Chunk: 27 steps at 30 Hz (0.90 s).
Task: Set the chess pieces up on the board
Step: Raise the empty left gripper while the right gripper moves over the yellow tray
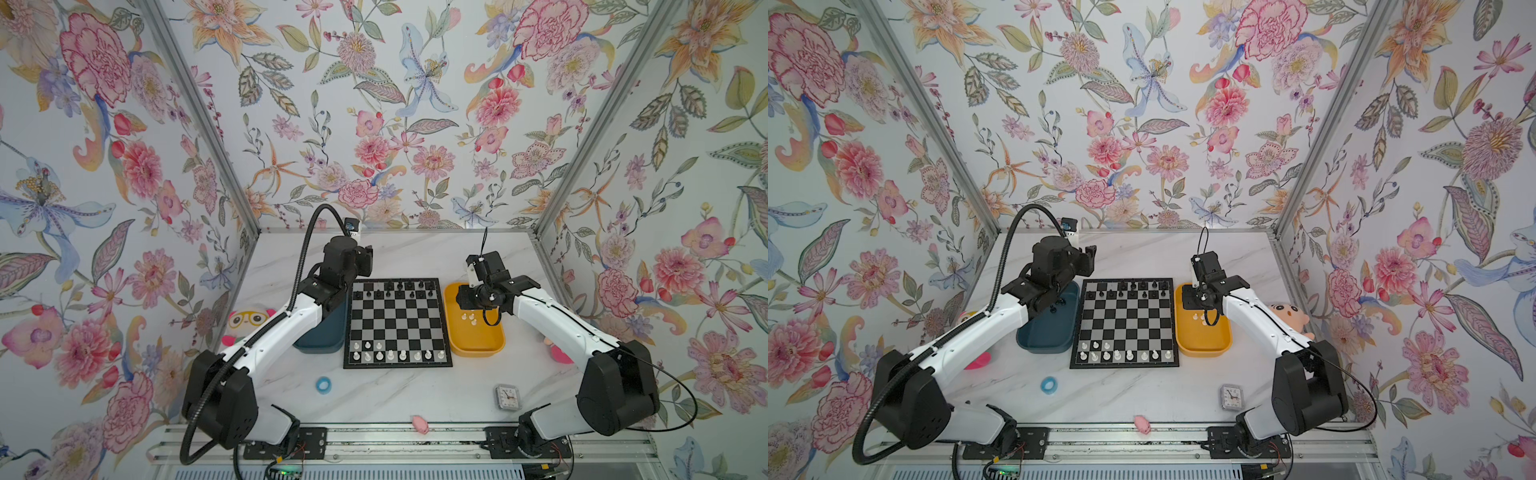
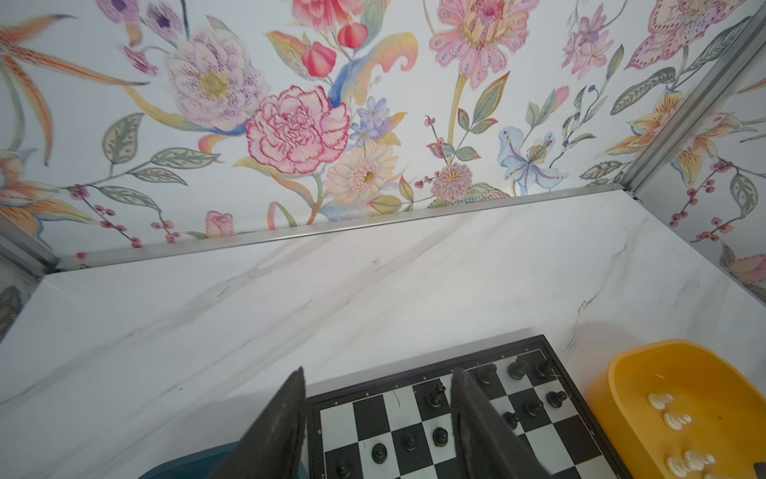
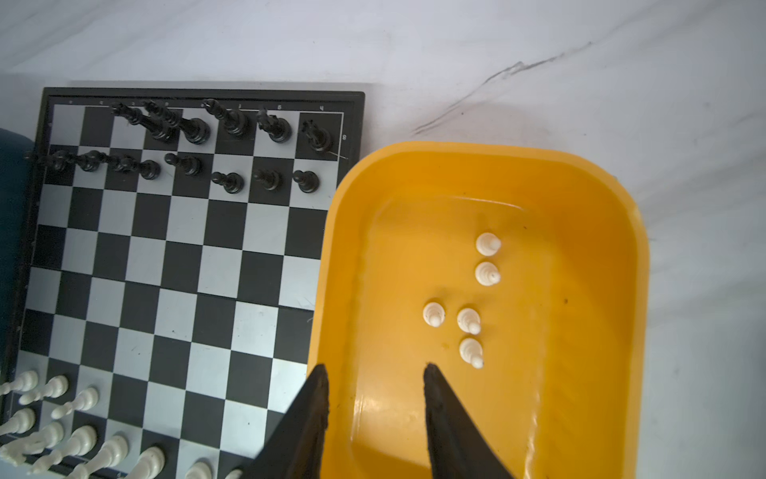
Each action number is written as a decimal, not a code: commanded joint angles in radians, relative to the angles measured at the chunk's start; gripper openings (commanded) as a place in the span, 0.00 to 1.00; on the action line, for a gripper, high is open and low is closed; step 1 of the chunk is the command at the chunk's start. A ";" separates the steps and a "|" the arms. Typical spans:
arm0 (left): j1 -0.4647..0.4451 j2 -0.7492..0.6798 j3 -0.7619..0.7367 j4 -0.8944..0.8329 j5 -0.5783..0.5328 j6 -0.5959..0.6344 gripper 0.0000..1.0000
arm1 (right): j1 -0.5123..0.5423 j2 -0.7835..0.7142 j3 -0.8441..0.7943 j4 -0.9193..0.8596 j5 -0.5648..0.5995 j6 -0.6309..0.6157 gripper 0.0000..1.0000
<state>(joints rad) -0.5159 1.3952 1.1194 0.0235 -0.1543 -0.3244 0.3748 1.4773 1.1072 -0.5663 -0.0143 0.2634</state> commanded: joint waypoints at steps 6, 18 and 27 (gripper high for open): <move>0.021 -0.176 -0.185 0.181 -0.116 0.040 0.72 | -0.021 0.060 0.008 -0.044 0.025 -0.035 0.42; 0.068 -0.275 -0.302 0.250 -0.117 -0.002 0.78 | -0.039 0.186 0.005 -0.001 0.012 -0.043 0.38; 0.073 -0.265 -0.299 0.251 -0.108 -0.008 0.78 | -0.053 0.245 0.020 0.021 -0.001 -0.052 0.35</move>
<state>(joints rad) -0.4561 1.1366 0.8352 0.2493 -0.2508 -0.3153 0.3286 1.7020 1.1069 -0.5518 -0.0105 0.2317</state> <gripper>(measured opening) 0.783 0.348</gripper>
